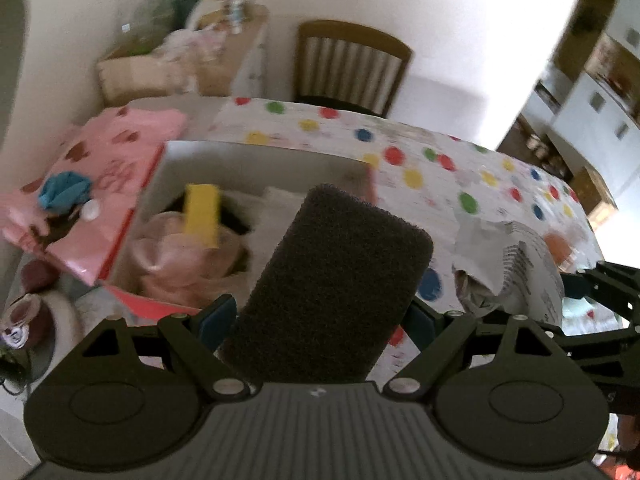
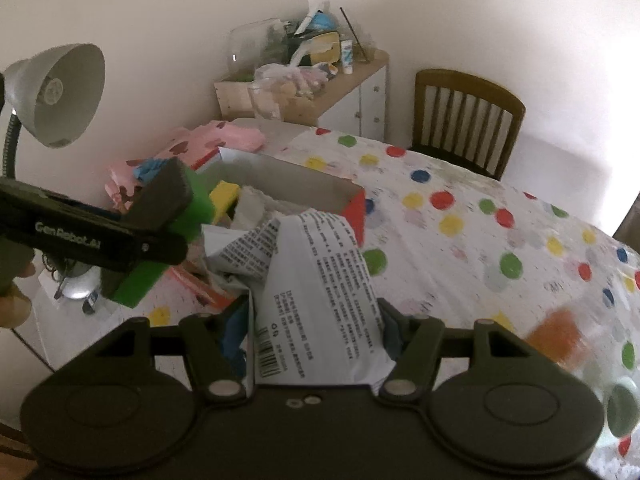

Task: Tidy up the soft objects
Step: 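Carry the scouring sponge to the box with the left gripper while the right carries the bag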

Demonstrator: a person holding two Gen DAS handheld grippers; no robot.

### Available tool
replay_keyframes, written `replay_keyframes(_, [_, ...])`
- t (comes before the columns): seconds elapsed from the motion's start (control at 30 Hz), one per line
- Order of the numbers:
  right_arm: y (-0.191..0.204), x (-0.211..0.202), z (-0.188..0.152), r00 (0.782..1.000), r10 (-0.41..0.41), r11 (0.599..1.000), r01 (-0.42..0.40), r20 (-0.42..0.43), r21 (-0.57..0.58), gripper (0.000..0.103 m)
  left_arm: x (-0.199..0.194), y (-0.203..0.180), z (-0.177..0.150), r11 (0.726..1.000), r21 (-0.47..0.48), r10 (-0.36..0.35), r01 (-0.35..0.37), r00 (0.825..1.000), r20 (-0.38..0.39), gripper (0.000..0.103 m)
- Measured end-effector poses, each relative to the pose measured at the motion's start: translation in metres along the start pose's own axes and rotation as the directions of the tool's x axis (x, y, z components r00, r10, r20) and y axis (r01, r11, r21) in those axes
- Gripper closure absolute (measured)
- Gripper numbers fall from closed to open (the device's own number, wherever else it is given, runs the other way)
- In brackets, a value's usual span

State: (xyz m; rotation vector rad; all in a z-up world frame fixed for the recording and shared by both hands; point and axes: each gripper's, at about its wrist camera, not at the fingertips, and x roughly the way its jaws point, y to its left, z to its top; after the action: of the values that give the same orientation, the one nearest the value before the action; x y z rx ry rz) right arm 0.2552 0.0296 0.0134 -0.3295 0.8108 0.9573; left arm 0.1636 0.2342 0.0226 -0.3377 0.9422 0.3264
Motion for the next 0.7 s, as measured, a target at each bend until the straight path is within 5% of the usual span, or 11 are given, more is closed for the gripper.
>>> replay_keyframes(0.33, [0.032, 0.071, 0.039, 0.999, -0.054, 0.998, 0.054, 0.002, -0.016, 0.038, 0.024, 0.081, 0.020, 0.990, -0.102, 0.101, -0.099, 0.995, 0.013, 0.015])
replay_keyframes(0.7, [0.042, 0.139, 0.060, 0.997, -0.063, 0.998, 0.063, -0.045, -0.009, 0.038, 0.086, 0.114, 0.056, 0.976, -0.099, 0.194, -0.194, 0.981, -0.013, 0.015])
